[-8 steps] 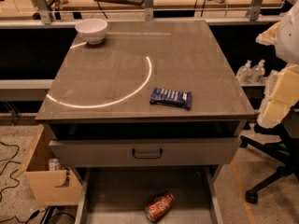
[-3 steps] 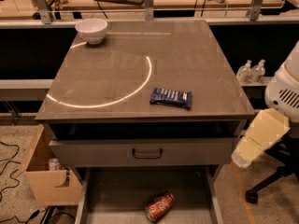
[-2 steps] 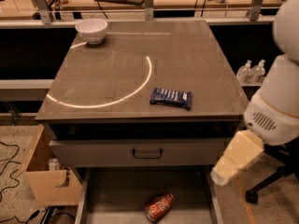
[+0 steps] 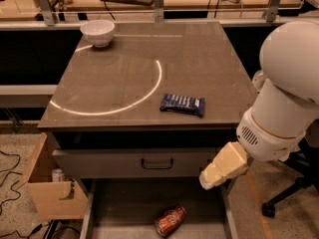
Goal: Pick coke can from middle drawer and place on counter
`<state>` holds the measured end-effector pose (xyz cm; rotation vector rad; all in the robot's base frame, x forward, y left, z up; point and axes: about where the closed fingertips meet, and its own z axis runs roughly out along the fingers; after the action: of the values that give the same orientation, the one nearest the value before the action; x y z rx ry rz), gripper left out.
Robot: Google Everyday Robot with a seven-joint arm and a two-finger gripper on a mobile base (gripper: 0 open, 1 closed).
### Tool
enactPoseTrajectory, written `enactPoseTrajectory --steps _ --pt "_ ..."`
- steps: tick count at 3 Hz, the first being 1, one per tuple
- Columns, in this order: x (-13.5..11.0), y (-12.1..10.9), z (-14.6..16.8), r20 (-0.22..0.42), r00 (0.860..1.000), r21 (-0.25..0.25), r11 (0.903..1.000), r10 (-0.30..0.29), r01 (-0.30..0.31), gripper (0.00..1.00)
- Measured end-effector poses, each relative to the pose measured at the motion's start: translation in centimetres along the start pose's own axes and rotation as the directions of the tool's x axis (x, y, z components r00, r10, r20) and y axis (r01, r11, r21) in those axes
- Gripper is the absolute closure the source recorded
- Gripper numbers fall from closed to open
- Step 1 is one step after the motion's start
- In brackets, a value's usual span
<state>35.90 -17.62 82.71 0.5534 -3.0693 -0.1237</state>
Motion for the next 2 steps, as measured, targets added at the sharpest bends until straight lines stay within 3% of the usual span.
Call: enactPoseTrajectory --steps 1,2 --pt "0.0 0.0 0.0 0.0 1.0 0.0 1.0 0.0 0.0 0.0" --pt "-0.6 0.5 2.3 -0.027 0.997 -0.025 0.9971 0.071 -0.072 0.0"
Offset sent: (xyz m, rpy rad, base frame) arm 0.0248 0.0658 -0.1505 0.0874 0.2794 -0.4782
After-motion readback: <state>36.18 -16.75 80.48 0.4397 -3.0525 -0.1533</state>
